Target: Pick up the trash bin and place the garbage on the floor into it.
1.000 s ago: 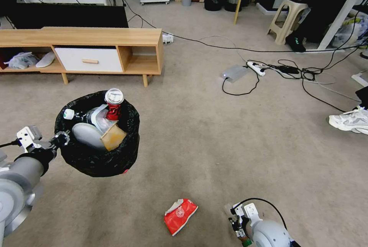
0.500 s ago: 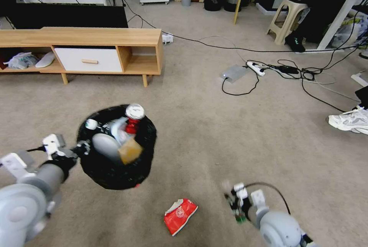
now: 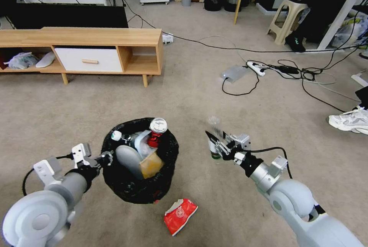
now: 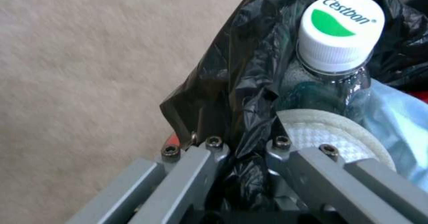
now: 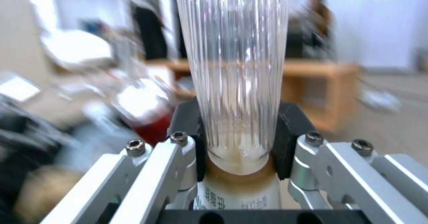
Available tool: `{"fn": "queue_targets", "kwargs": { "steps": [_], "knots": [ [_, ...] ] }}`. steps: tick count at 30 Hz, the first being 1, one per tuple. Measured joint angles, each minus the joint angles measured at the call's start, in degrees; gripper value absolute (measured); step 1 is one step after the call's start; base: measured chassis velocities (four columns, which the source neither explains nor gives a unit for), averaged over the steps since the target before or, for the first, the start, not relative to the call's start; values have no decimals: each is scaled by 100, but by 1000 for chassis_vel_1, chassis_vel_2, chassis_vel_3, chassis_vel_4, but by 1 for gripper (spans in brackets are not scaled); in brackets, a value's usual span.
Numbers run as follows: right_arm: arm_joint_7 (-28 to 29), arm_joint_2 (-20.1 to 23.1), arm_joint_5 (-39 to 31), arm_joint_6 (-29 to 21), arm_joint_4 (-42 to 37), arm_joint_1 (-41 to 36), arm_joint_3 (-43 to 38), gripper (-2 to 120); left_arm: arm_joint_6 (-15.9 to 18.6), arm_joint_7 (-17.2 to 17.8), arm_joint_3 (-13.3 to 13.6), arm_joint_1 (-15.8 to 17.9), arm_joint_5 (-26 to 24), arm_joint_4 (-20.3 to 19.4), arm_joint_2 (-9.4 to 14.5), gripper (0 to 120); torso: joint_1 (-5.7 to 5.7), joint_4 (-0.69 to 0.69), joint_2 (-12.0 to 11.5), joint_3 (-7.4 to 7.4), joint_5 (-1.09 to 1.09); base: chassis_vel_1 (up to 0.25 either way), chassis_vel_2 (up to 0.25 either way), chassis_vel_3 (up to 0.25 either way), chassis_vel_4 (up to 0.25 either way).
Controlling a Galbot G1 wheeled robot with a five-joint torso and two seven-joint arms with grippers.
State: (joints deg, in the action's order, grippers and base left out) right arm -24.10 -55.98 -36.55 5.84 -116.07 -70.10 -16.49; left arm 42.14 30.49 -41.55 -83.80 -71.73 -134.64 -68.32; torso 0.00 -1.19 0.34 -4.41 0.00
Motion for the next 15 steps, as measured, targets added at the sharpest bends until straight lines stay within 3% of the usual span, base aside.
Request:
{"fn": "queue_targets", "kwargs": {
  "steps": [4, 15],
  "knots": [
    [-839, -78, -345, 356, -22, 257, 236, 26, 0, -12, 302, 48, 85, 63, -55, 3, 0, 0, 0, 0, 0, 0, 0, 0, 0],
    [-1683, -293, -724, 346, 116, 490, 592, 26, 0, -63, 563, 131, 126, 202, -151, 3, 0, 0, 0, 0, 0, 0, 0, 0, 0]
  ]
}}
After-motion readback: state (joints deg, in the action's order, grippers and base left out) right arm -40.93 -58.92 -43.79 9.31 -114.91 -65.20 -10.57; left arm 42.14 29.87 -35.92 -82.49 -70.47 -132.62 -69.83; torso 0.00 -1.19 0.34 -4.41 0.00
